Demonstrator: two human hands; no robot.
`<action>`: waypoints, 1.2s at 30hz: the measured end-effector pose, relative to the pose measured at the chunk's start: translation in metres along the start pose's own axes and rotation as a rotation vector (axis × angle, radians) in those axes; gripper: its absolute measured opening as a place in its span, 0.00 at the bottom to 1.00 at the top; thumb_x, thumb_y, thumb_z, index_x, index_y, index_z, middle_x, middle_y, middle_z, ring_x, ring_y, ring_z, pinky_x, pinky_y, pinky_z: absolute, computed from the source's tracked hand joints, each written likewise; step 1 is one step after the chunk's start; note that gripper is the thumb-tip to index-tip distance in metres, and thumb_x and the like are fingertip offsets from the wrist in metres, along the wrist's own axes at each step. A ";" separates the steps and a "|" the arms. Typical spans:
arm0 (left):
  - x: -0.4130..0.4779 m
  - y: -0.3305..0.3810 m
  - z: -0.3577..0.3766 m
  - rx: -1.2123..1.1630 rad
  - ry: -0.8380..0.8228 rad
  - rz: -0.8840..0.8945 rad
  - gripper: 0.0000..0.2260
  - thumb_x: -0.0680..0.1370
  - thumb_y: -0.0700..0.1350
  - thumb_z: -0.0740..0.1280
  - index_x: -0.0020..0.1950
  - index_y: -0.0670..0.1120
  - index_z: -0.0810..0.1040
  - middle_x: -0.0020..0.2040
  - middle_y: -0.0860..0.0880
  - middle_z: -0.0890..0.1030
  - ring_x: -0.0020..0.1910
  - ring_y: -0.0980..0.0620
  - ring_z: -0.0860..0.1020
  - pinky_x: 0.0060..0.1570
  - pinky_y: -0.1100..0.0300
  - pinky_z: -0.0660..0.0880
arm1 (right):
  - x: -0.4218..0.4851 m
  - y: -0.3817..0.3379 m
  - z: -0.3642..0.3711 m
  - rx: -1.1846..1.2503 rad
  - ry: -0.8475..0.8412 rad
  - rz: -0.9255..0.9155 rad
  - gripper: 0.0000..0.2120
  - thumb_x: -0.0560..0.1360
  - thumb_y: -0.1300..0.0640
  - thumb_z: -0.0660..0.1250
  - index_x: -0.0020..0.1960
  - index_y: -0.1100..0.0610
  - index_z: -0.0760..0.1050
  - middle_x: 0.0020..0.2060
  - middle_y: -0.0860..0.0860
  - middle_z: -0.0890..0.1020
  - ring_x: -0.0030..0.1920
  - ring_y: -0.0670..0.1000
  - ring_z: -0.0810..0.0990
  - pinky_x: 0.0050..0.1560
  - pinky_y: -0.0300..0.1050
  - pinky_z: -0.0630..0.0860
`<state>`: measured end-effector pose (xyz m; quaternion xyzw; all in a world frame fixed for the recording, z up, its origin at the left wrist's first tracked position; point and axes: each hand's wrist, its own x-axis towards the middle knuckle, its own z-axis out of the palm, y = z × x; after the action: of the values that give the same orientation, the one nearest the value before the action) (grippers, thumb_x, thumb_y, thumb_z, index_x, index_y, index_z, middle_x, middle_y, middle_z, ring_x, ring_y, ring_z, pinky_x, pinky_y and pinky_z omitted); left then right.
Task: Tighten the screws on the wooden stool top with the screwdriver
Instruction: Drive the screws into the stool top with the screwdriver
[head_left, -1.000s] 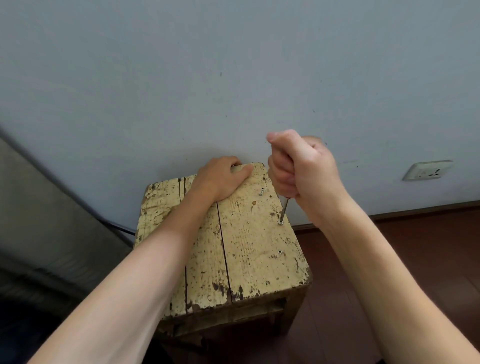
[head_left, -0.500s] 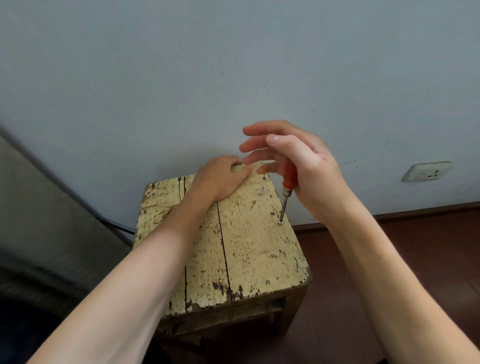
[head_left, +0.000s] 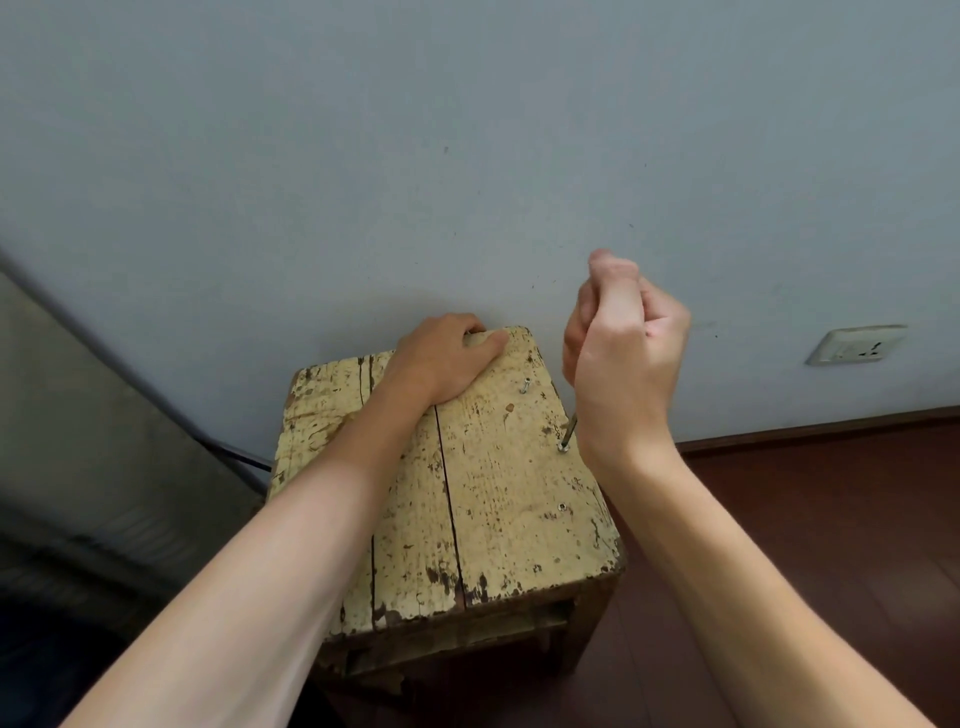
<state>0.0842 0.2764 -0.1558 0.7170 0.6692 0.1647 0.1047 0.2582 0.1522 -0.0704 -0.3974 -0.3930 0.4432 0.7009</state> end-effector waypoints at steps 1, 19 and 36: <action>0.000 0.001 0.000 0.001 0.002 -0.001 0.25 0.76 0.72 0.57 0.58 0.57 0.82 0.54 0.56 0.83 0.51 0.51 0.79 0.47 0.55 0.69 | 0.004 -0.002 -0.002 -0.038 -0.063 0.047 0.17 0.82 0.57 0.62 0.36 0.56 0.64 0.26 0.50 0.62 0.27 0.49 0.59 0.28 0.44 0.58; -0.002 0.002 -0.002 -0.004 -0.013 0.001 0.25 0.77 0.71 0.58 0.60 0.56 0.81 0.57 0.55 0.83 0.55 0.49 0.79 0.56 0.51 0.75 | 0.004 -0.005 0.001 -0.019 -0.007 0.033 0.23 0.79 0.55 0.62 0.31 0.51 0.52 0.26 0.50 0.56 0.28 0.51 0.53 0.30 0.47 0.52; -0.006 0.007 -0.006 0.005 -0.035 -0.017 0.29 0.68 0.74 0.50 0.48 0.55 0.78 0.49 0.53 0.81 0.47 0.48 0.77 0.44 0.53 0.70 | 0.027 -0.013 -0.028 -0.085 -0.679 0.131 0.22 0.82 0.51 0.62 0.31 0.53 0.81 0.24 0.54 0.80 0.23 0.52 0.75 0.28 0.41 0.71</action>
<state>0.0881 0.2696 -0.1479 0.7143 0.6738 0.1497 0.1158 0.2958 0.1676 -0.0636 -0.2803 -0.5956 0.5774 0.4830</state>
